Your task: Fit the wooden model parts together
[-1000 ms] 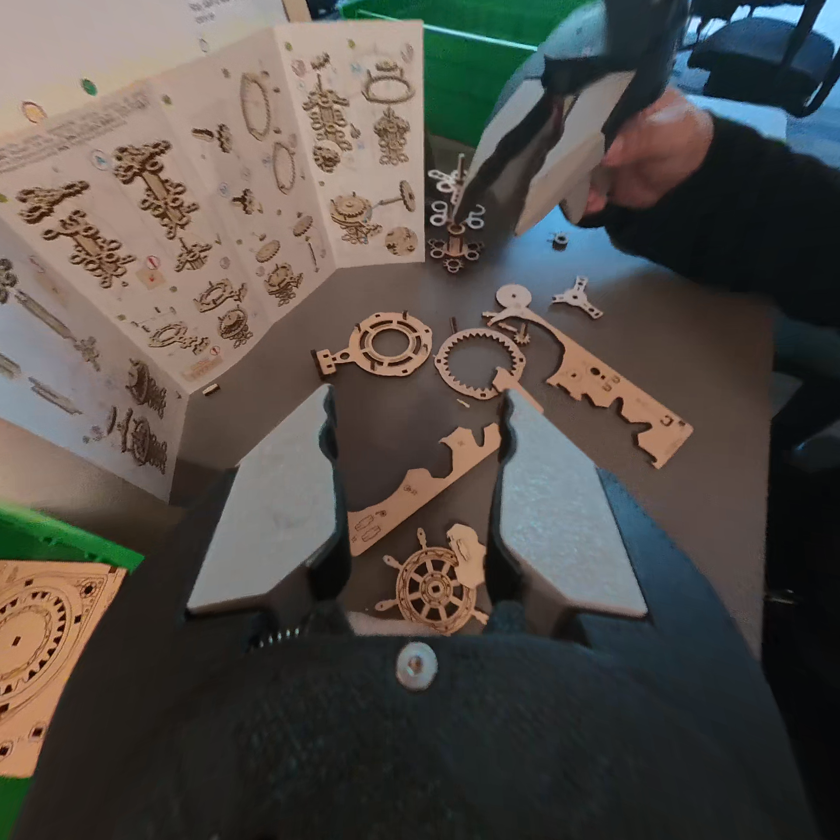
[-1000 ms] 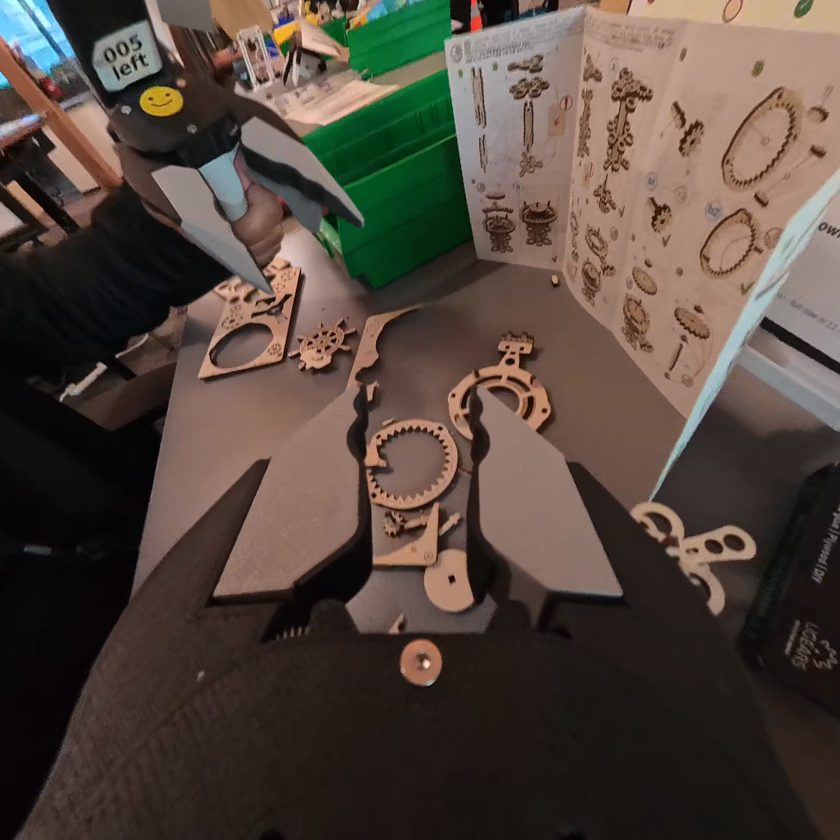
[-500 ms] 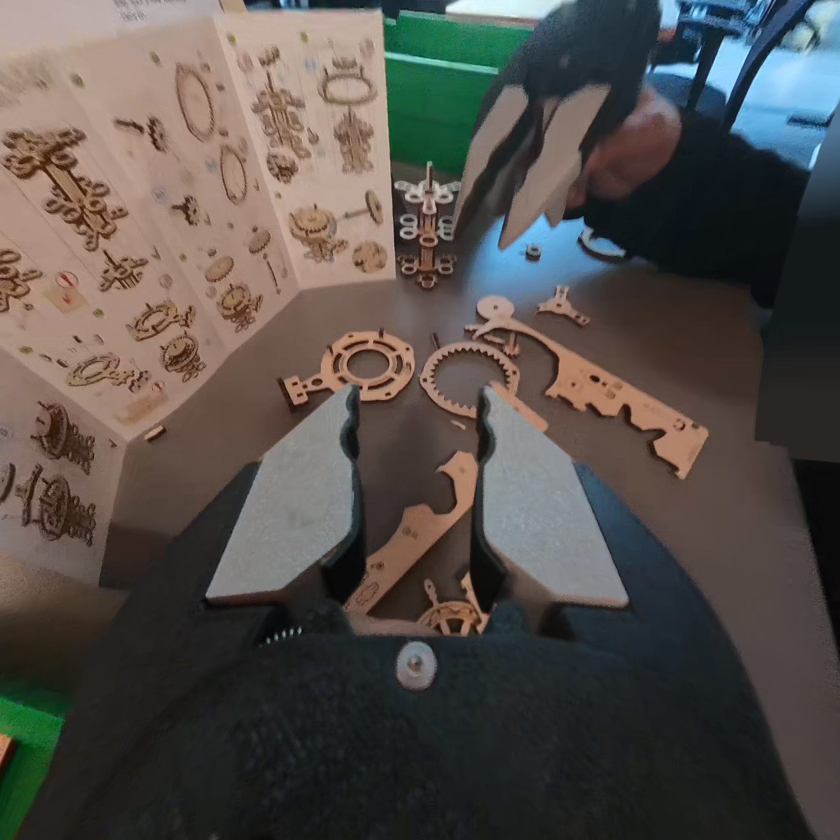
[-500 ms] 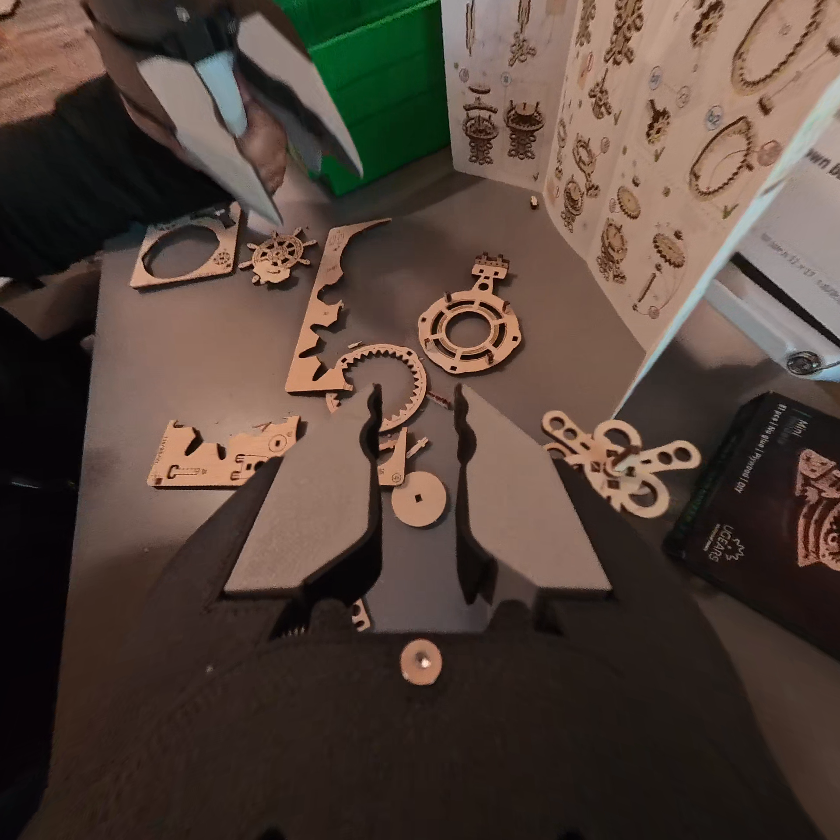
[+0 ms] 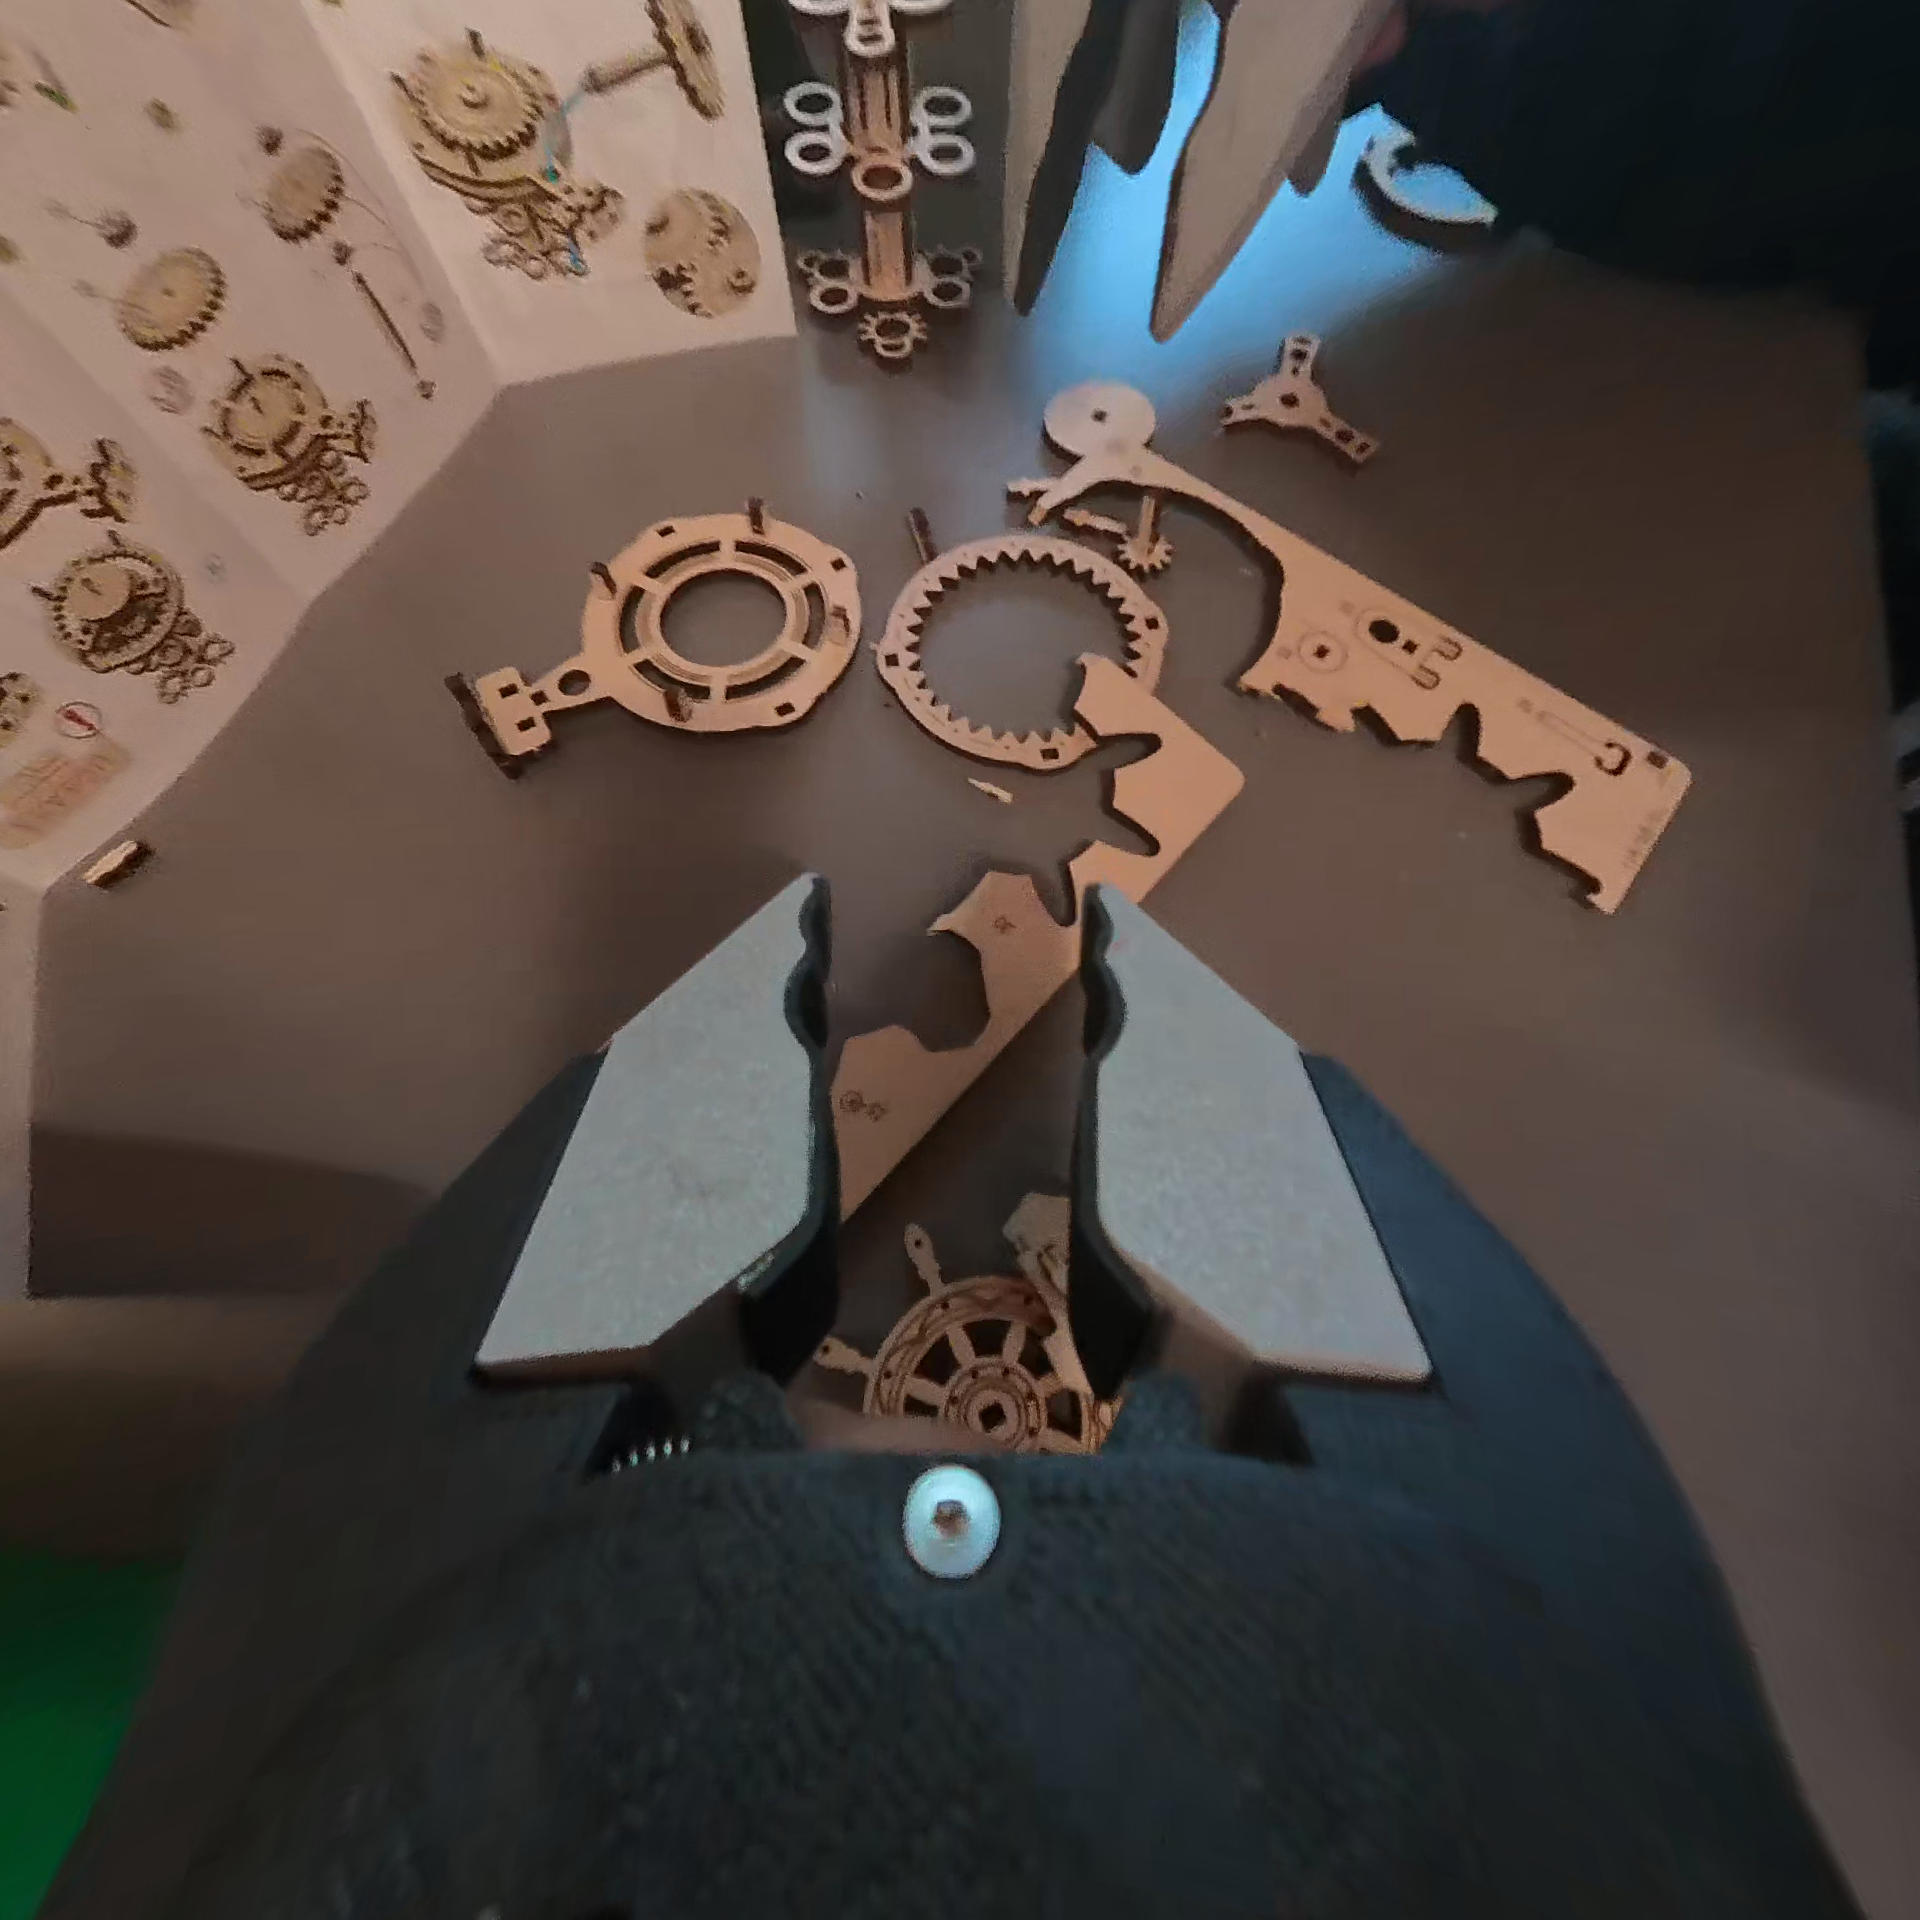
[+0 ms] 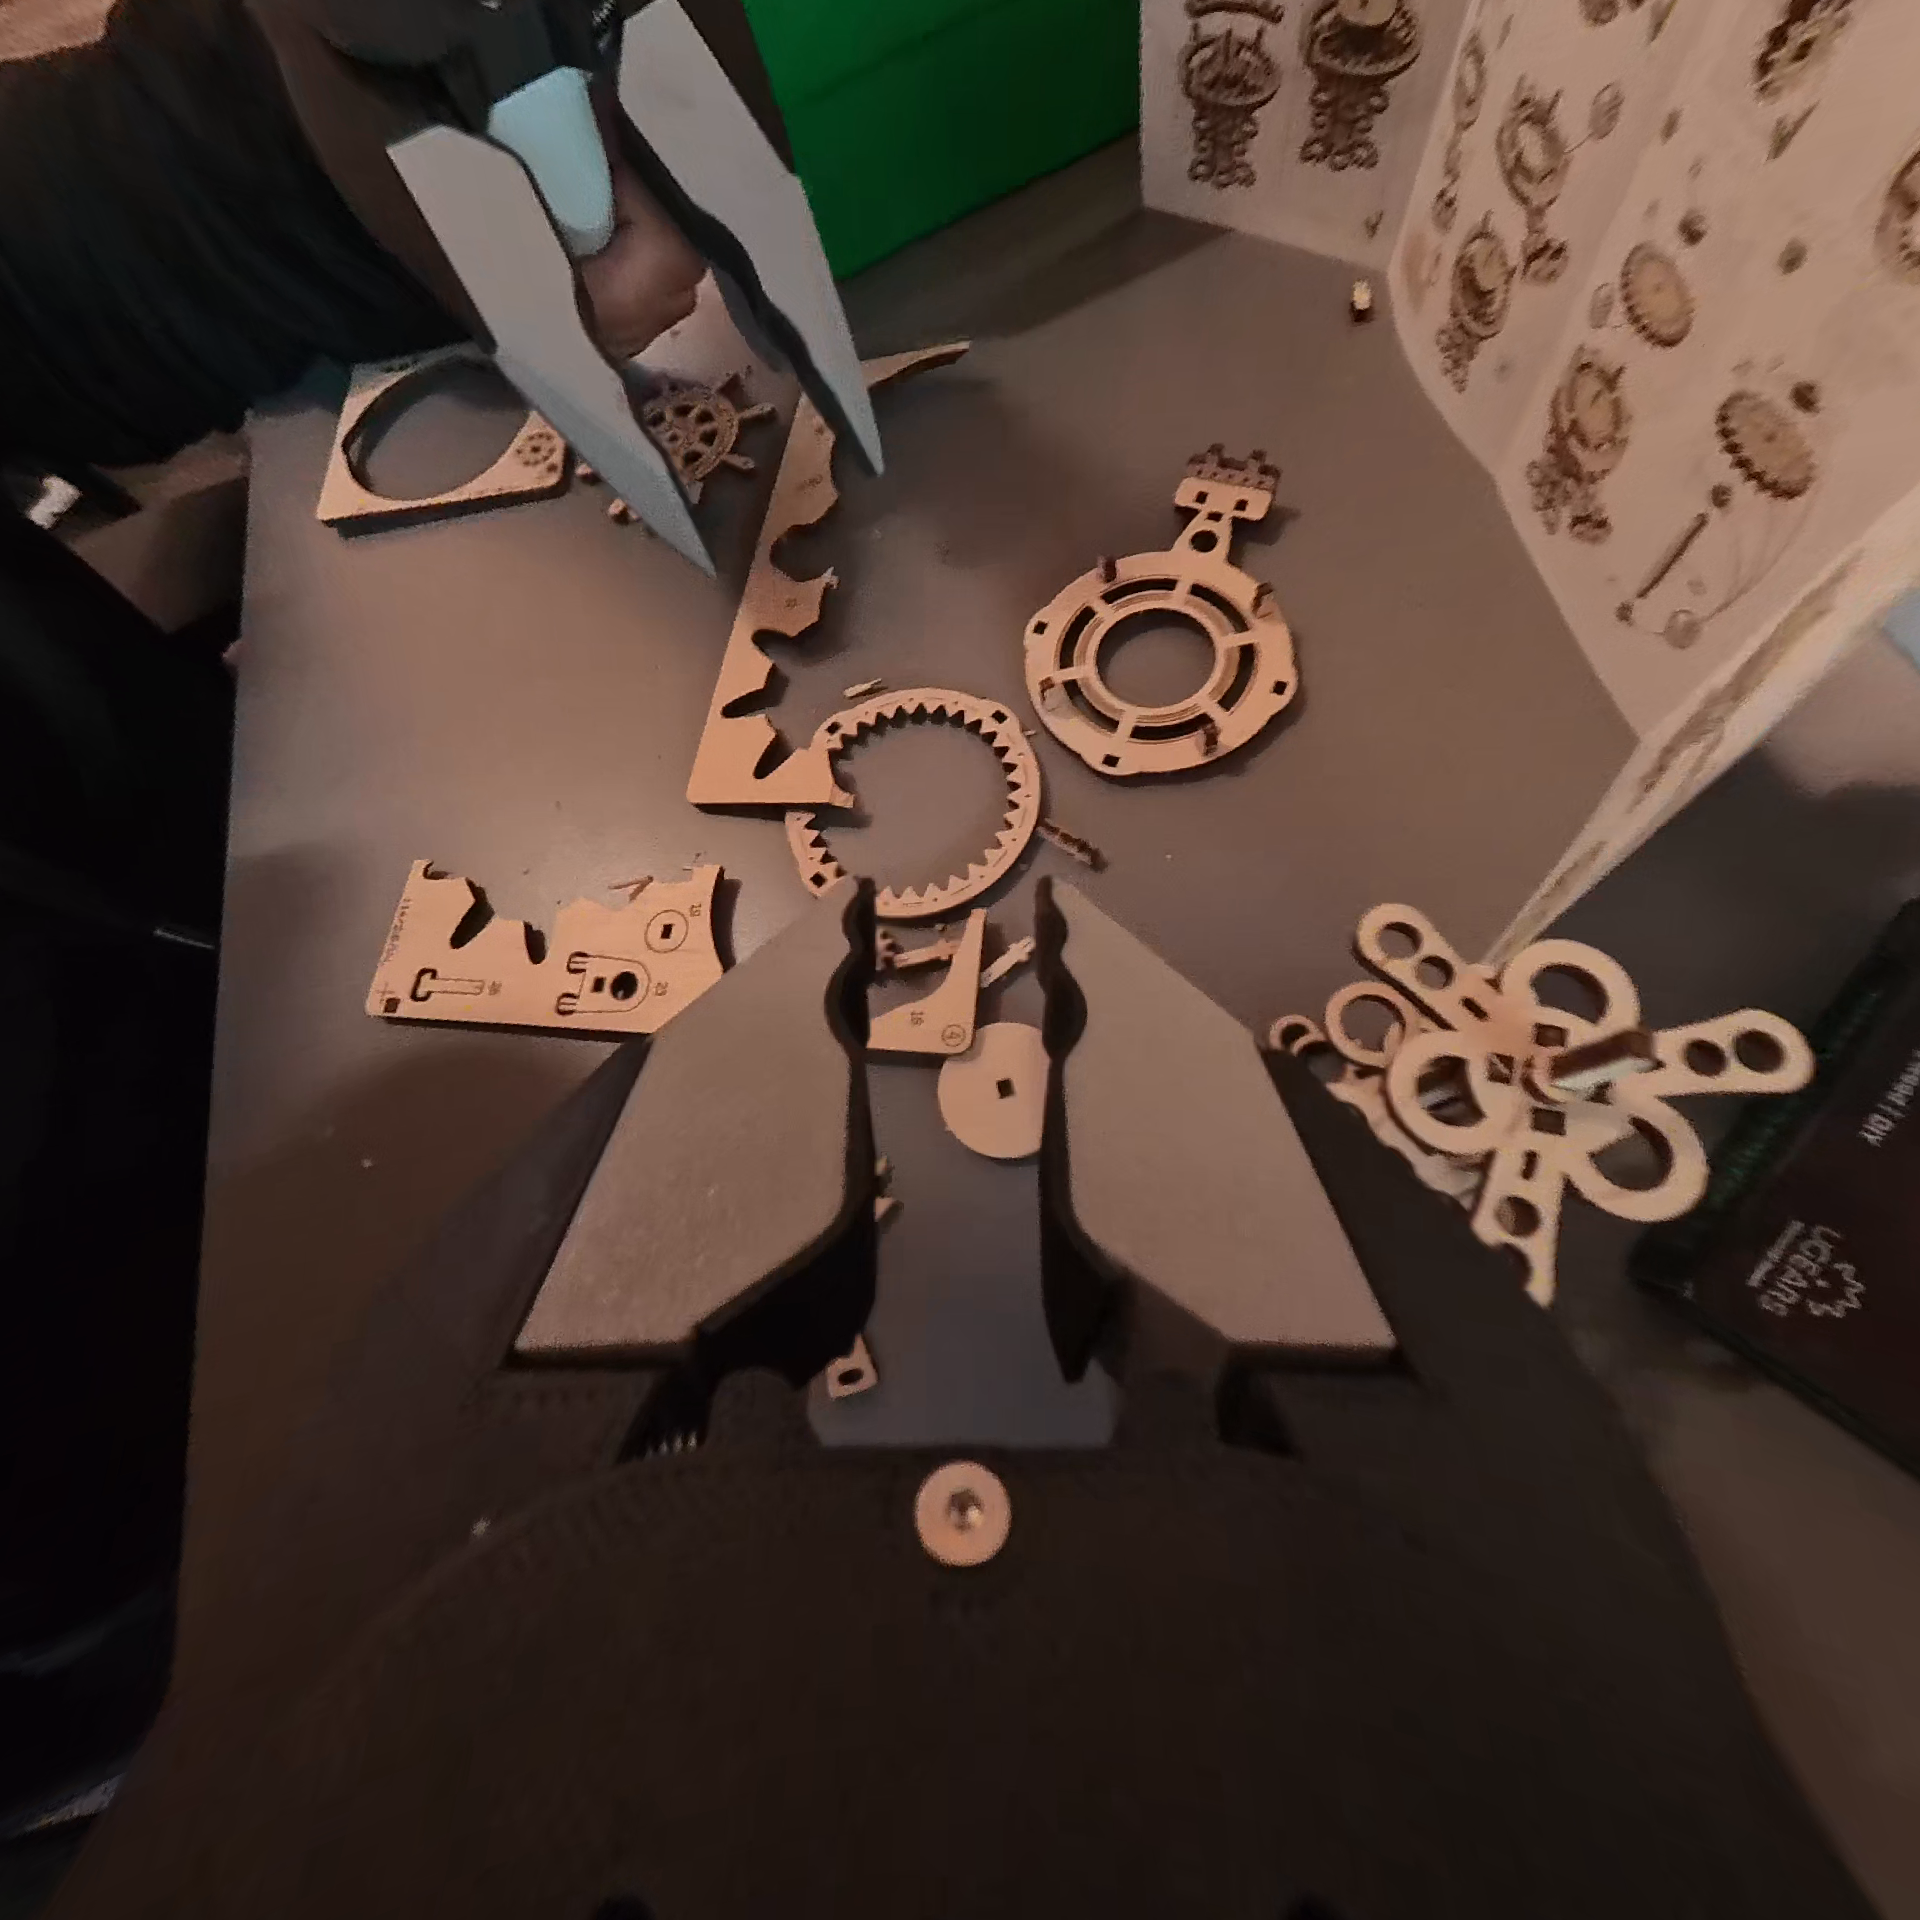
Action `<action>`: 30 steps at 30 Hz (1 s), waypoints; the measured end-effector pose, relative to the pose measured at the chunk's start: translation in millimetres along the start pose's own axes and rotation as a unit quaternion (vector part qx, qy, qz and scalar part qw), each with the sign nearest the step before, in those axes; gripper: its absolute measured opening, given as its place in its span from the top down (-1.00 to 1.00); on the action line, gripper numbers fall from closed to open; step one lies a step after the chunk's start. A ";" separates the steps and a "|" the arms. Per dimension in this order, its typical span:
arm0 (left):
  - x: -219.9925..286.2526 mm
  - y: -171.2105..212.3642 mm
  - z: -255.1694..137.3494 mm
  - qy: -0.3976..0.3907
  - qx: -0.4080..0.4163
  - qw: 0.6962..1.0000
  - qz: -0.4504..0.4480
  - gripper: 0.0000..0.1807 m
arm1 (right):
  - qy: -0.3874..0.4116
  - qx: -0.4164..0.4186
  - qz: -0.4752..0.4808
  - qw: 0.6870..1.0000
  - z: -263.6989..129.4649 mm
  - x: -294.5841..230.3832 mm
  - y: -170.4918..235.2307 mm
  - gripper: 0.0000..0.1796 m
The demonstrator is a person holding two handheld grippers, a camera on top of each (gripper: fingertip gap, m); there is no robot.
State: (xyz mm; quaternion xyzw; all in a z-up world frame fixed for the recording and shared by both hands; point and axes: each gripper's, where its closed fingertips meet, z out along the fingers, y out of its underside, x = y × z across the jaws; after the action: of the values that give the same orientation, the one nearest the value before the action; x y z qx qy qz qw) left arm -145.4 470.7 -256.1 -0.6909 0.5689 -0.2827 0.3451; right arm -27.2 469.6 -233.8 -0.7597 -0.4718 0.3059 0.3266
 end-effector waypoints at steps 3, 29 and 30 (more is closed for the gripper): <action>4.7 5.6 4.8 0.004 -0.019 1.000 0.012 0.52 | -0.019 -0.001 -0.011 1.000 0.6 -8.9 -0.5 0.69; -6.4 -56.6 -66.8 0.036 0.182 0.983 -0.003 0.74 | 0.003 0.093 -0.008 0.996 -12.4 1.2 -28.5 0.74; -12.9 -67.1 -78.0 0.012 0.219 0.976 0.003 0.74 | 0.014 0.106 -0.009 0.994 -15.8 4.5 -32.2 0.74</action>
State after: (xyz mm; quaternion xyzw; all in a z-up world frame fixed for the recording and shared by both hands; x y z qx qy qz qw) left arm -169.4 478.9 -155.6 -0.5931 0.4993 -0.4080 0.4821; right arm -29.9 481.4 -199.8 -0.7209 -0.4389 0.3407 0.4142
